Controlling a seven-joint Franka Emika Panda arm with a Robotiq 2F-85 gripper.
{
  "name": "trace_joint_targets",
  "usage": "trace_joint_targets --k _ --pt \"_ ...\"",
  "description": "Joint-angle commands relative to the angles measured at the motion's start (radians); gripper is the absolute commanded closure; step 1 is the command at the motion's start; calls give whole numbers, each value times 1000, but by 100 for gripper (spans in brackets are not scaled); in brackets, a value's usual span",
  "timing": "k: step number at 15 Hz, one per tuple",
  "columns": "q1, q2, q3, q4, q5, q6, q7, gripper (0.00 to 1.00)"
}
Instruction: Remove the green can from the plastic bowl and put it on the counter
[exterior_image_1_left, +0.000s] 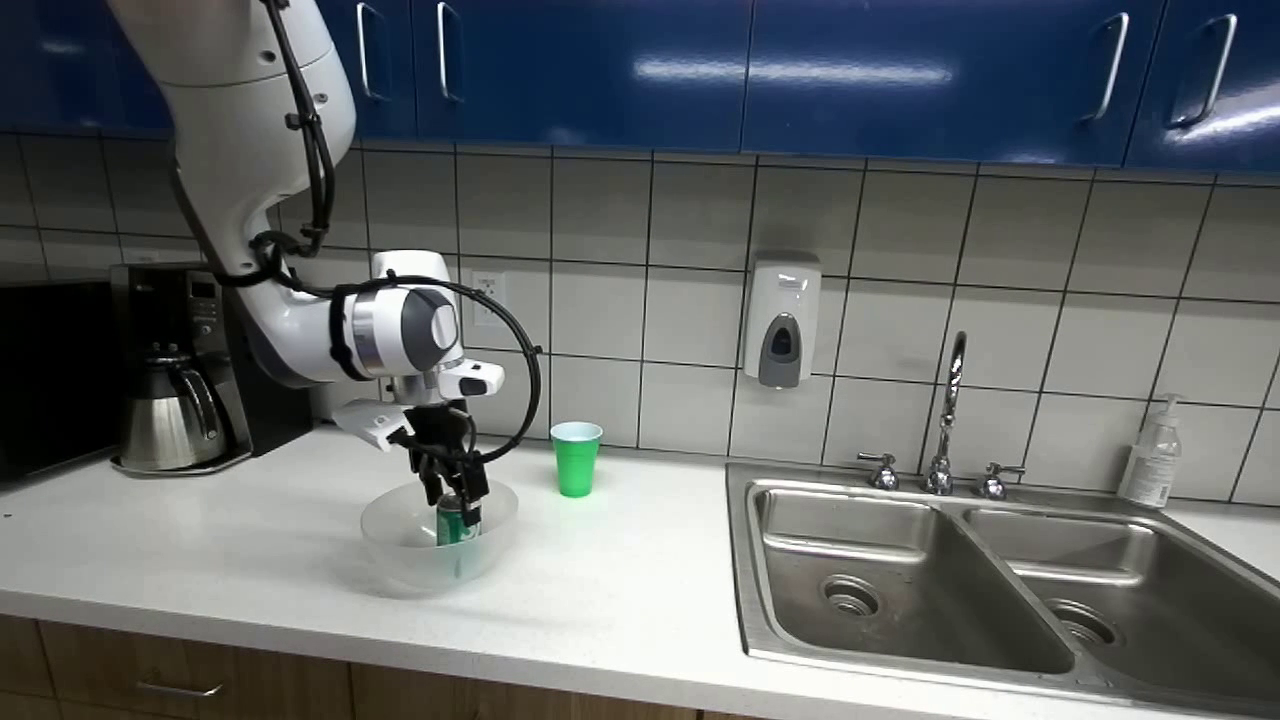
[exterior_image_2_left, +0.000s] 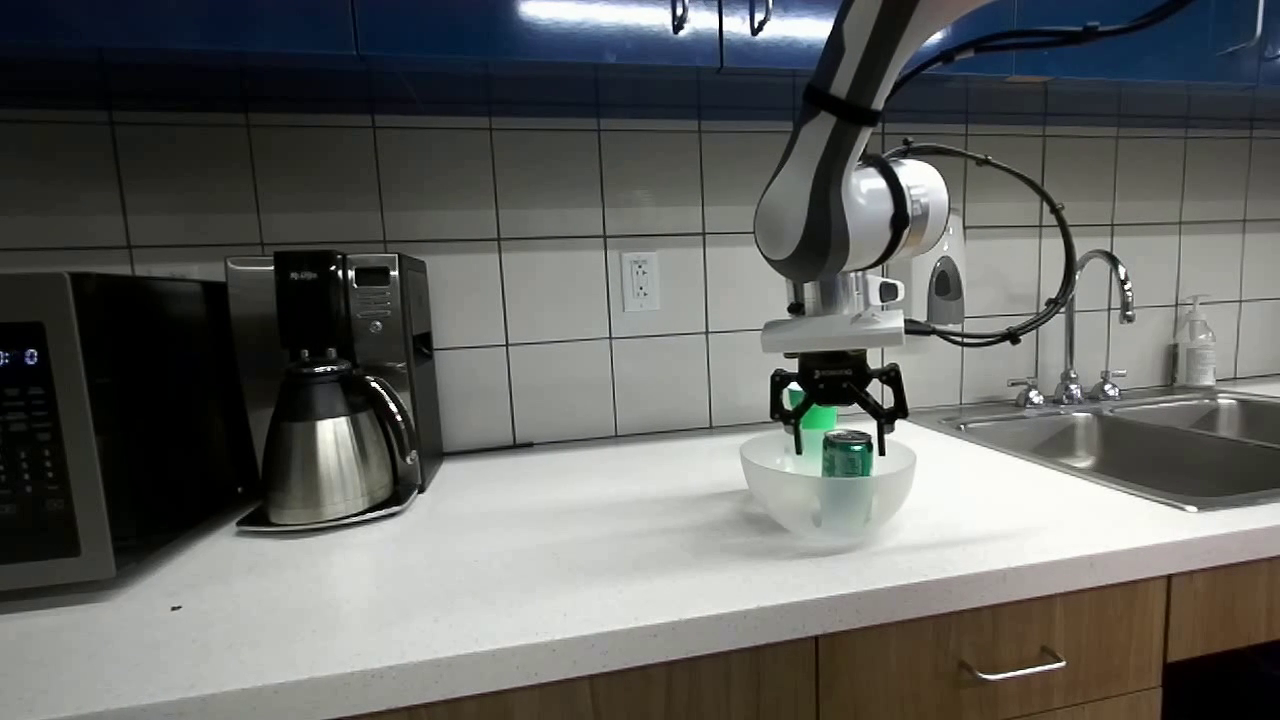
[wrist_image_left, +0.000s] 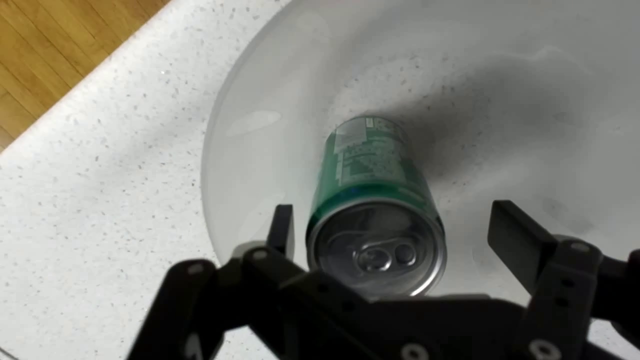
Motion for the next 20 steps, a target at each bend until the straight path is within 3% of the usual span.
trace_joint_targets --k 1,5,6,13,20 --pt "18 -1 -15 10 15 -23 -1 26" --pt "22 -5 -17 8 11 -26 2 58" --pt "22 -9 -16 6 12 -27 1 61" --pt "27 -76 10 2 57 -82 -24 61" --pt "23 -144 28 74 75 -278 -28 61"
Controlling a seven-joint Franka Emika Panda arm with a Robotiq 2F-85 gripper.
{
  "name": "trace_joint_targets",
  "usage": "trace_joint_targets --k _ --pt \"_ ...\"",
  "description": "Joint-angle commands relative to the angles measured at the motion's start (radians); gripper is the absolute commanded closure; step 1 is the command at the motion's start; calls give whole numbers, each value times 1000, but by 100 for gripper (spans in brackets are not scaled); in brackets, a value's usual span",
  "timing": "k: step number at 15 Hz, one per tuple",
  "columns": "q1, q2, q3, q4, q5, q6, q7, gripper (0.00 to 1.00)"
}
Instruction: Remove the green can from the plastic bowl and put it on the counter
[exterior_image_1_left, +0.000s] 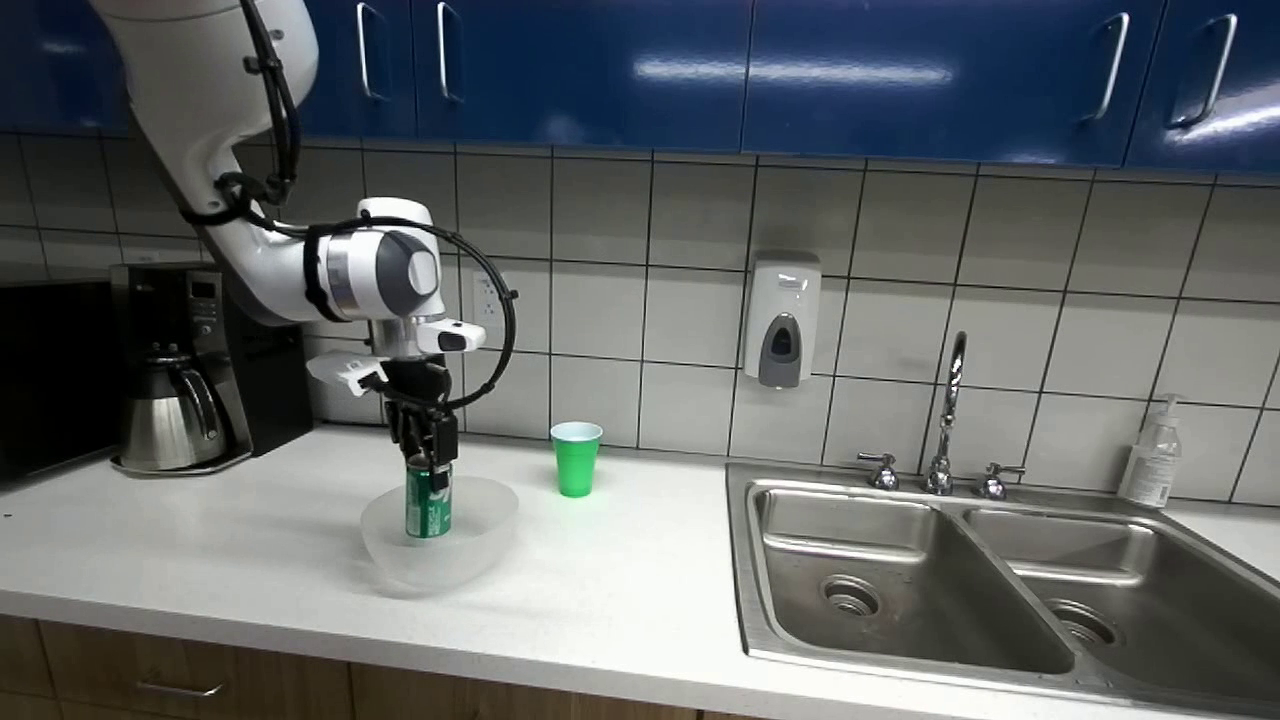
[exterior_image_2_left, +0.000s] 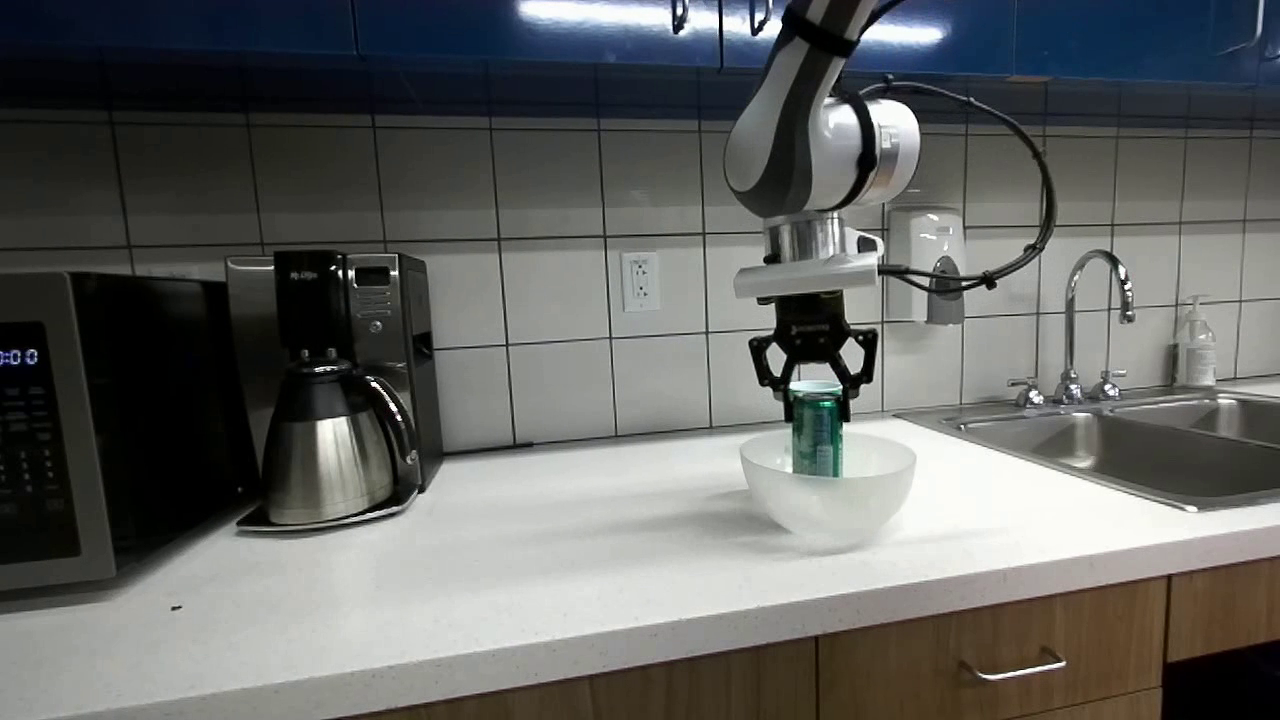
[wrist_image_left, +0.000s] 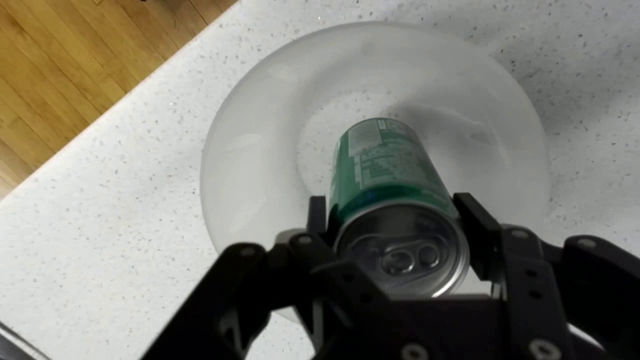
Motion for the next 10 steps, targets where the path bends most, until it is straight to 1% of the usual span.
trace_joint_targets --k 1,5,10 --pt "-8 -63 3 38 -7 -115 -9 61" --pt "-20 -98 -9 59 -55 -170 5 61" --pt "-55 -127 -41 65 -142 -200 19 61"
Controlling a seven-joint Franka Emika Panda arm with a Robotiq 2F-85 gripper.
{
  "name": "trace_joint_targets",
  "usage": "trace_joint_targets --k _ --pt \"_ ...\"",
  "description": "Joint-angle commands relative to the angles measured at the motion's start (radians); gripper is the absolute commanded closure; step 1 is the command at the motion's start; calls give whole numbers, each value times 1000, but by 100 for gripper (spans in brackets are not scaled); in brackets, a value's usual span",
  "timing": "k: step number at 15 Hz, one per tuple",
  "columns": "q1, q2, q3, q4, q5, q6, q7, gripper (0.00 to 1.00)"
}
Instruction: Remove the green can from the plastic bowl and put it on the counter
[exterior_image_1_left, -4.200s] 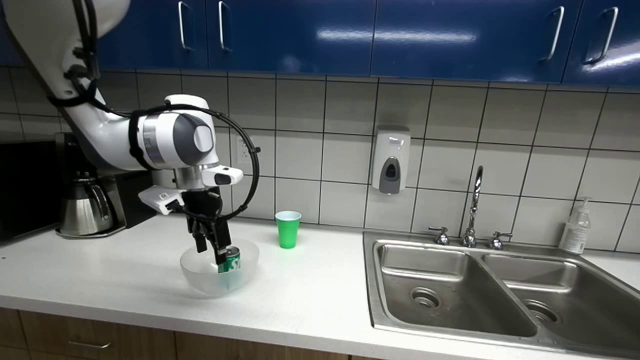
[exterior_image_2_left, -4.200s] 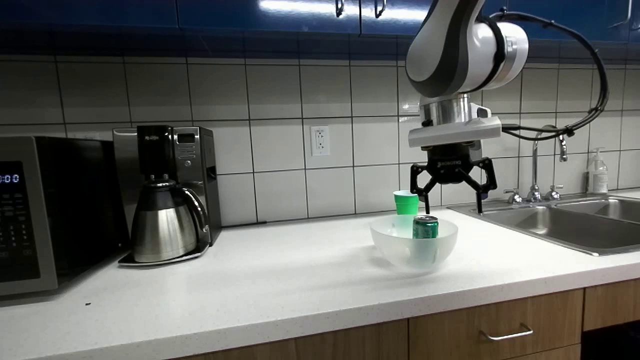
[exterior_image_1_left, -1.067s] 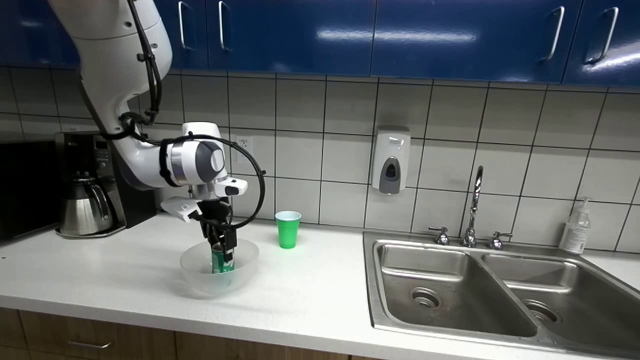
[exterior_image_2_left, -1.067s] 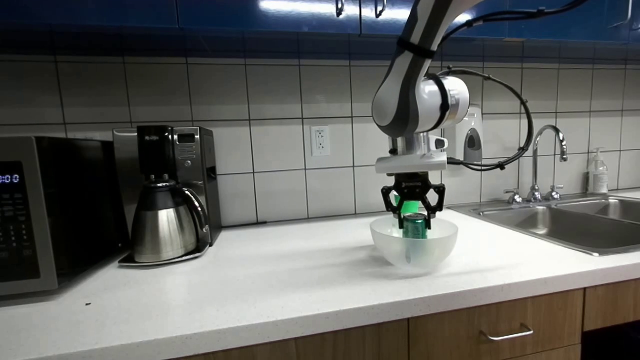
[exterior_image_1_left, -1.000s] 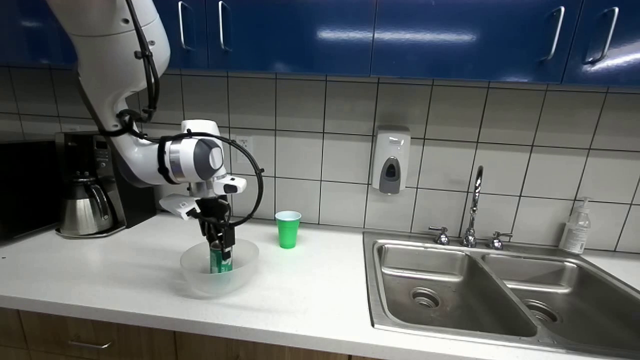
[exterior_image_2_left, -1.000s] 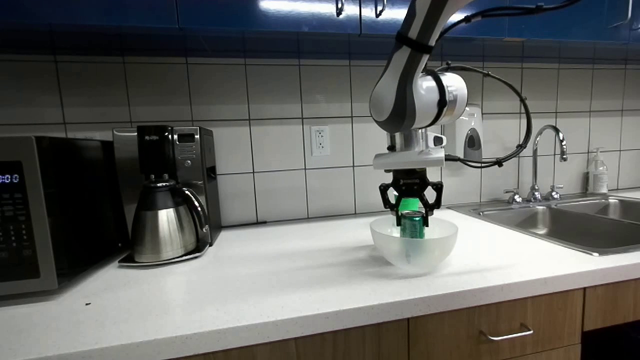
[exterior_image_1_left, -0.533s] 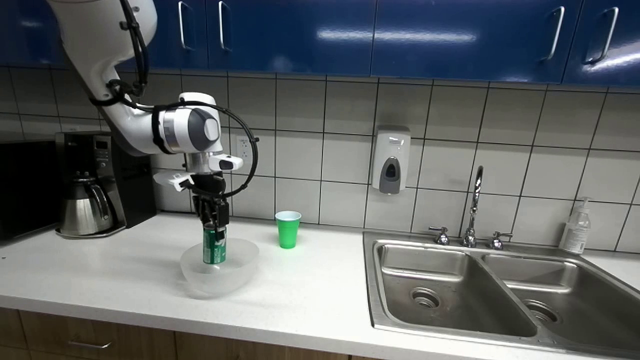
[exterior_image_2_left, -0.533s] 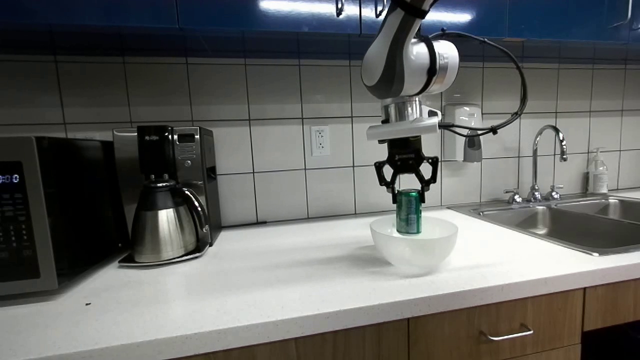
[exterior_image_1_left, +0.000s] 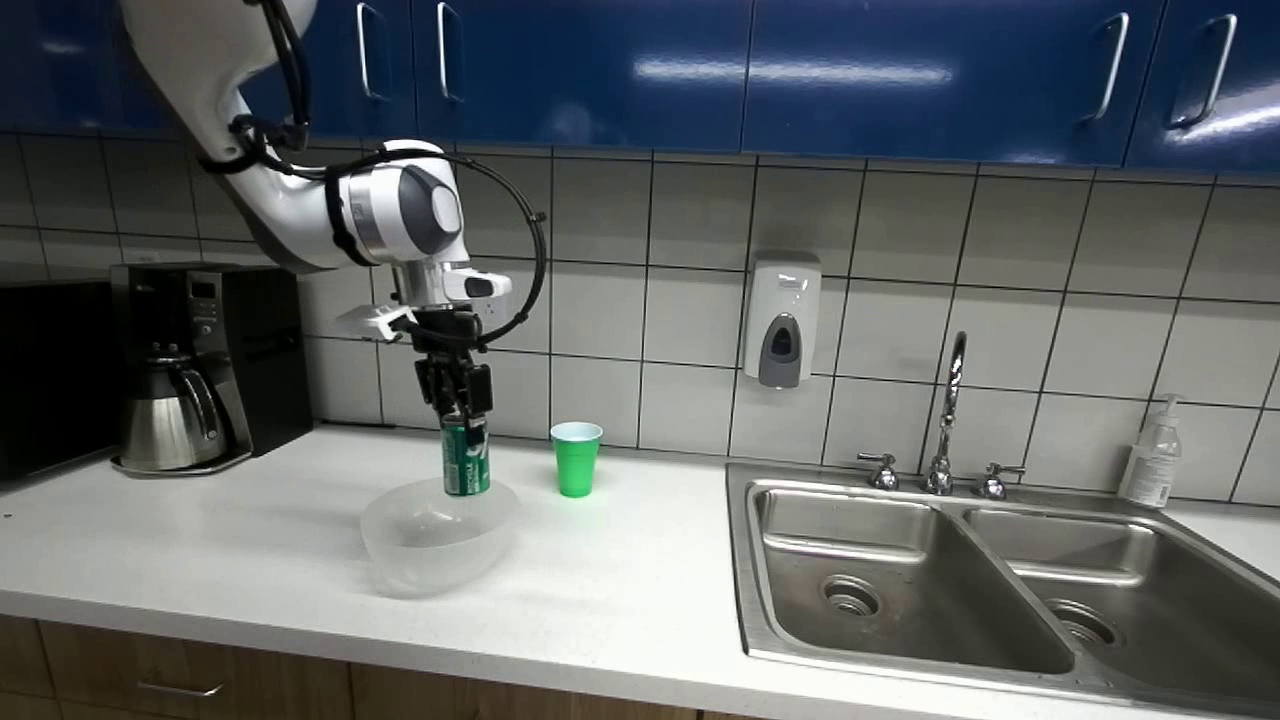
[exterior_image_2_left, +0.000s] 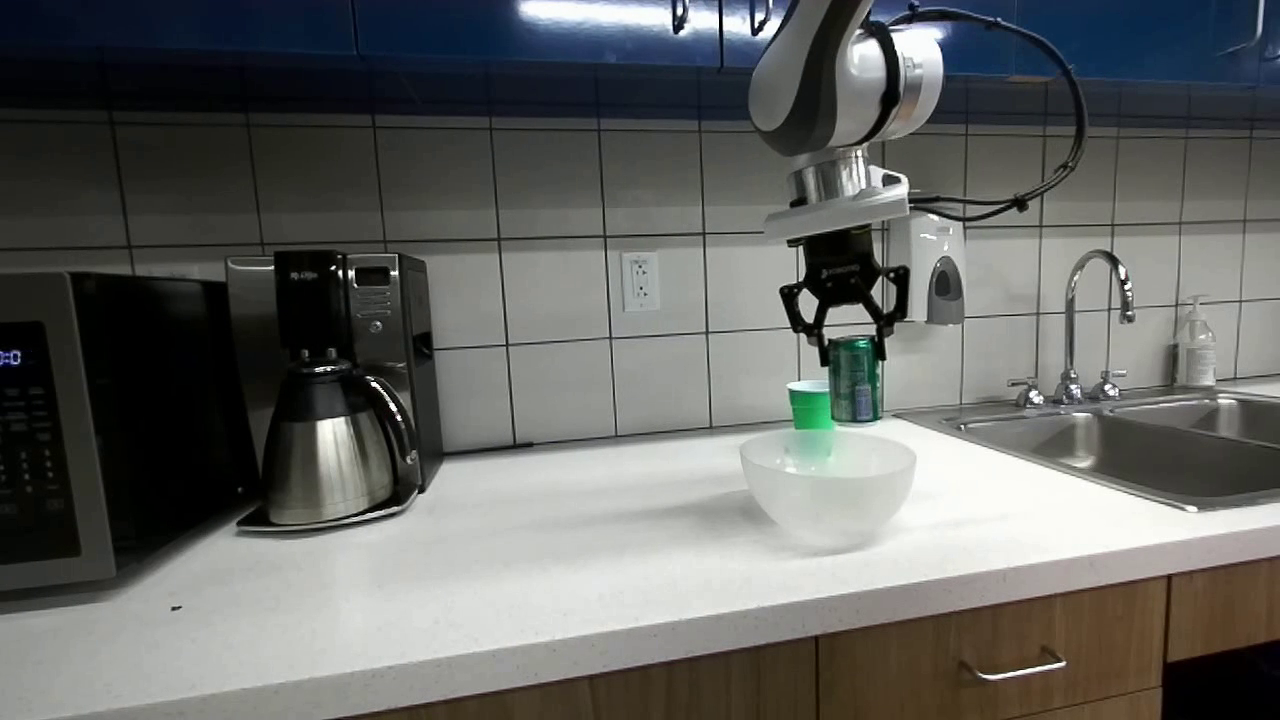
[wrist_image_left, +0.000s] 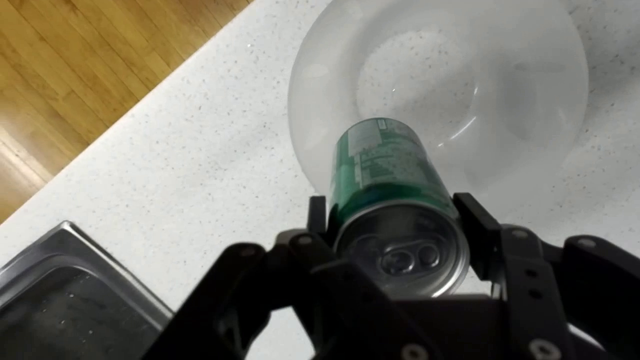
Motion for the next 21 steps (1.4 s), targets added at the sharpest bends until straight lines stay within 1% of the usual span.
trace_joint_targets --k 1,5,9,14,18,21 --pt "-36 -37 -15 13 -70 -57 19 61" --pt "-79 -42 -51 6 -129 -62 26 61" --pt "-120 -38 -82 -15 -171 -21 15 61" --pt "-170 -22 -111 -50 -152 27 -6 61" --pt "-198 -3 -131 -103 -141 113 -22 61" --pt "-217 24 -140 -142 -118 204 -61 61"
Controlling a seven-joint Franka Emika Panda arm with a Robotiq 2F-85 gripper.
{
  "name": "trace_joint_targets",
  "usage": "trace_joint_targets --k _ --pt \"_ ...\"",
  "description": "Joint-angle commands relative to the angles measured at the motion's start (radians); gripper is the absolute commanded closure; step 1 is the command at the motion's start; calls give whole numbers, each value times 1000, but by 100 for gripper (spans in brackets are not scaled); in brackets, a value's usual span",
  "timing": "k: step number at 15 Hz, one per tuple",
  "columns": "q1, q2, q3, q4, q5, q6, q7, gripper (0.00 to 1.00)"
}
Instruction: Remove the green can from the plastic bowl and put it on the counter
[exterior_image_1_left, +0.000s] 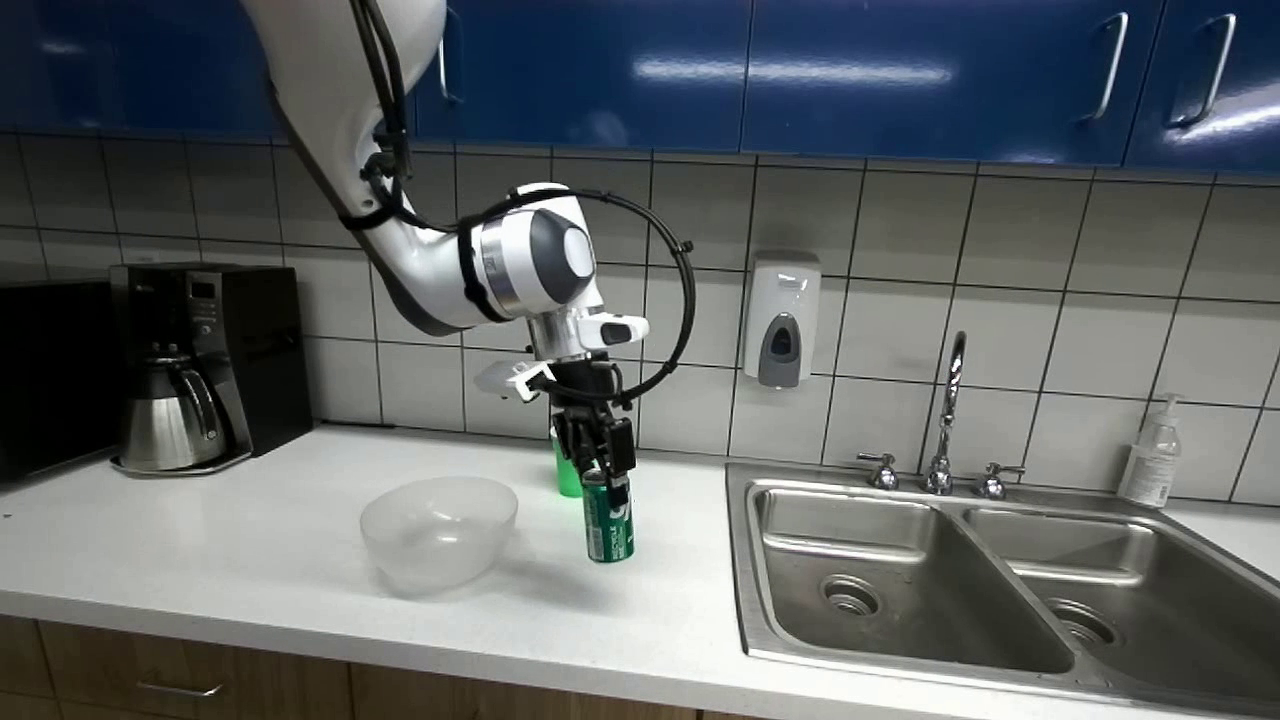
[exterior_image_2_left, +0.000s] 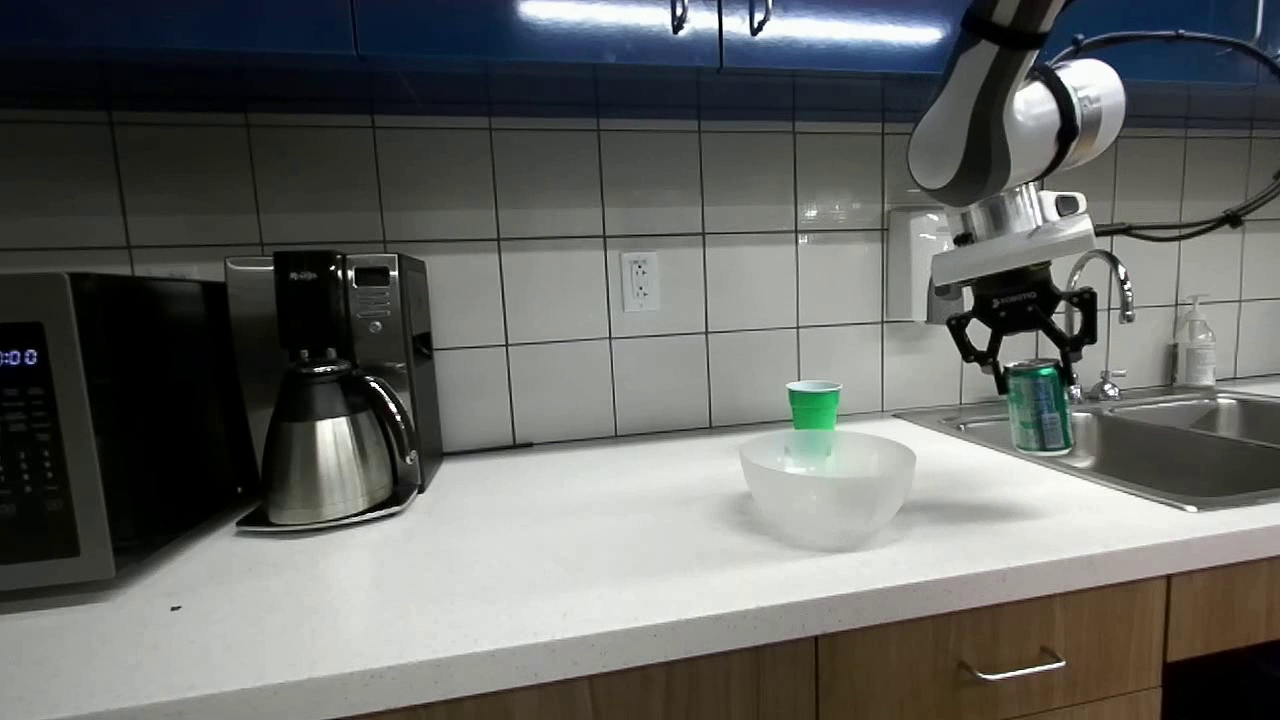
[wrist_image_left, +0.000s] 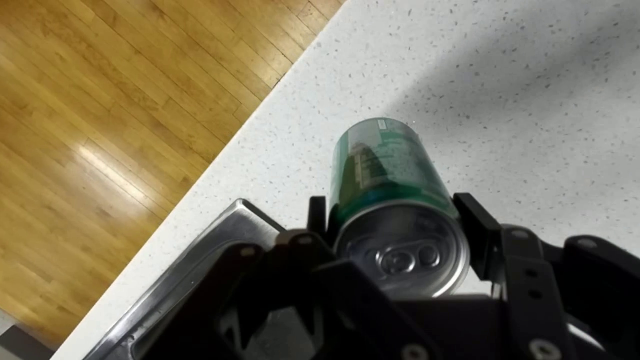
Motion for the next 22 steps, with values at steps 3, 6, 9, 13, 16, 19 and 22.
trace_joint_targets --k 3,6,9,13,16,19,22 --pt "-32 34 -8 -54 60 138 -94 61" --pt "-30 63 -19 -44 97 152 -105 61" --pt "-30 82 -27 -42 134 159 -122 61" --pt "-25 100 -35 -39 152 171 -138 61" --pt "-26 107 -37 -46 162 194 -155 61" --pt "-26 113 -40 -50 175 211 -178 61" --pt "-24 120 -45 -54 177 224 -188 61"
